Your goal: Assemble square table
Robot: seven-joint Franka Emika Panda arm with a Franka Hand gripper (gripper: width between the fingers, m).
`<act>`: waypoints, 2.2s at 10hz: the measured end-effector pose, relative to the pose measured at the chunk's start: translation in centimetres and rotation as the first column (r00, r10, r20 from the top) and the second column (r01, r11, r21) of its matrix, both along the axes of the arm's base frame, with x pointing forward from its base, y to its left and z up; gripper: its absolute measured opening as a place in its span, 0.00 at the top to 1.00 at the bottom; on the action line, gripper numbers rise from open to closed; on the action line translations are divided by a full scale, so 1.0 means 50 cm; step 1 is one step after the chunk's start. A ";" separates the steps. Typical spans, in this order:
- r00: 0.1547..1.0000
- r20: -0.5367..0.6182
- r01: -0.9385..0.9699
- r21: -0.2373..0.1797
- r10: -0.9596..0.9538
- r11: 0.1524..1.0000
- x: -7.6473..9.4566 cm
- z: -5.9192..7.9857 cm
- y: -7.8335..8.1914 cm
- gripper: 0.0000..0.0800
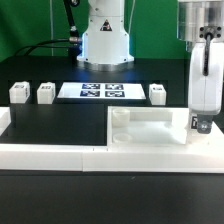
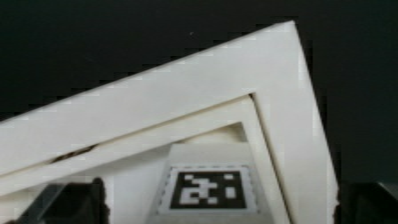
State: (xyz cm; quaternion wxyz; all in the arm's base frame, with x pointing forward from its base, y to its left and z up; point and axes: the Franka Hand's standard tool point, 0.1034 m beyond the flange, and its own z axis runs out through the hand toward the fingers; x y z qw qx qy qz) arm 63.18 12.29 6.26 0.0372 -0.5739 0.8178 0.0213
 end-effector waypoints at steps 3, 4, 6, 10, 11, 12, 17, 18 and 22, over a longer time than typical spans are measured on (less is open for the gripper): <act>1.000 0.000 0.000 0.000 0.000 1.000 0.000 0.000 0.000 0.19; 1.000 0.000 0.000 0.000 0.000 1.000 0.000 0.000 0.000 0.19; 1.000 0.000 0.000 0.000 0.000 1.000 0.000 0.000 0.000 0.19; 0.989 0.028 -0.142 -0.003 0.142 0.990 -0.002 0.016 0.000 0.19; 0.965 0.045 -0.257 -0.002 0.257 0.966 -0.014 0.045 0.000 0.19; 0.932 0.058 -0.359 0.004 0.358 0.933 -0.023 0.082 0.005 0.19; 0.756 0.071 -0.650 -0.037 0.651 0.759 -0.026 0.096 0.014 0.19; 0.721 0.071 -0.688 -0.042 0.689 0.724 -0.031 0.095 0.033 0.19; 0.275 0.008 -0.952 -0.136 0.962 0.273 -0.116 0.089 0.059 0.19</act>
Offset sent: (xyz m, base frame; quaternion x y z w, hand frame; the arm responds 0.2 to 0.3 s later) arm 0.0000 0.0000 0.0000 0.0000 0.0000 0.0000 1.0000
